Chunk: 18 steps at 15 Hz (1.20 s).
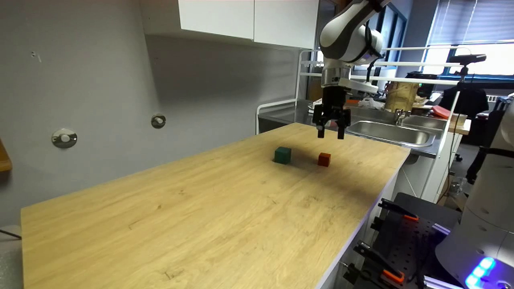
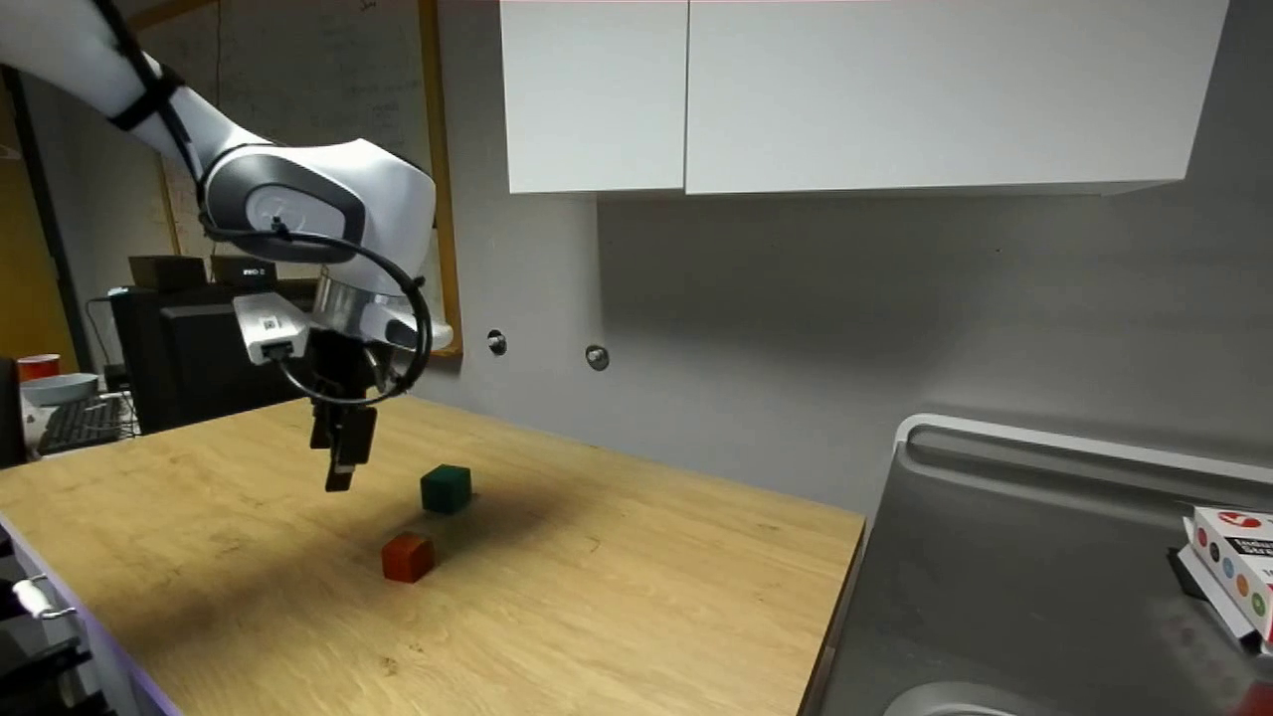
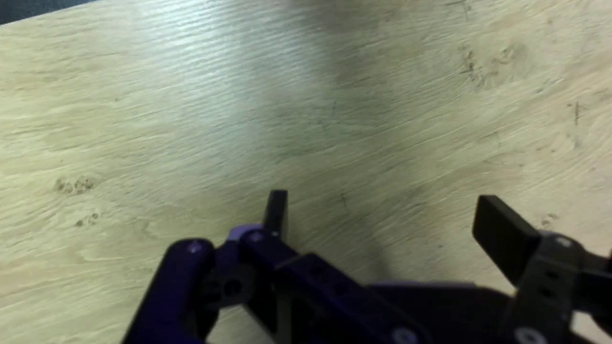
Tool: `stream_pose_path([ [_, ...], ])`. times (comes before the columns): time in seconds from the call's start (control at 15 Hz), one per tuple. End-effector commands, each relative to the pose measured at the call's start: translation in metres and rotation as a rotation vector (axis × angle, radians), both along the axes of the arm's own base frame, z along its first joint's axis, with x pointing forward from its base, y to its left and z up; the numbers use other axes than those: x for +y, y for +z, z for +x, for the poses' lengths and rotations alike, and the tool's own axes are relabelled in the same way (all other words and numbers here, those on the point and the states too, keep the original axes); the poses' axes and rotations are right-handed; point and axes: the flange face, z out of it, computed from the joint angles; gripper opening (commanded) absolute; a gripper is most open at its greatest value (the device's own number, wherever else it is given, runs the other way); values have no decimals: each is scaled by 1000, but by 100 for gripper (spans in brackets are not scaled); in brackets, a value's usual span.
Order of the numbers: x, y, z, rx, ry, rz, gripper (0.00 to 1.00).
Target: Put the orange block on the green block
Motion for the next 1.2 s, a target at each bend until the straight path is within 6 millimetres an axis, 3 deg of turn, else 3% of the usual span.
stream_pose_path([
  [0.0, -17, -22, 12, 7, -119, 27, 100],
  [0.6, -63, -62, 22, 58, -363, 17, 100],
  [1.13, -69, -93, 44, 148, -443, -2, 100],
])
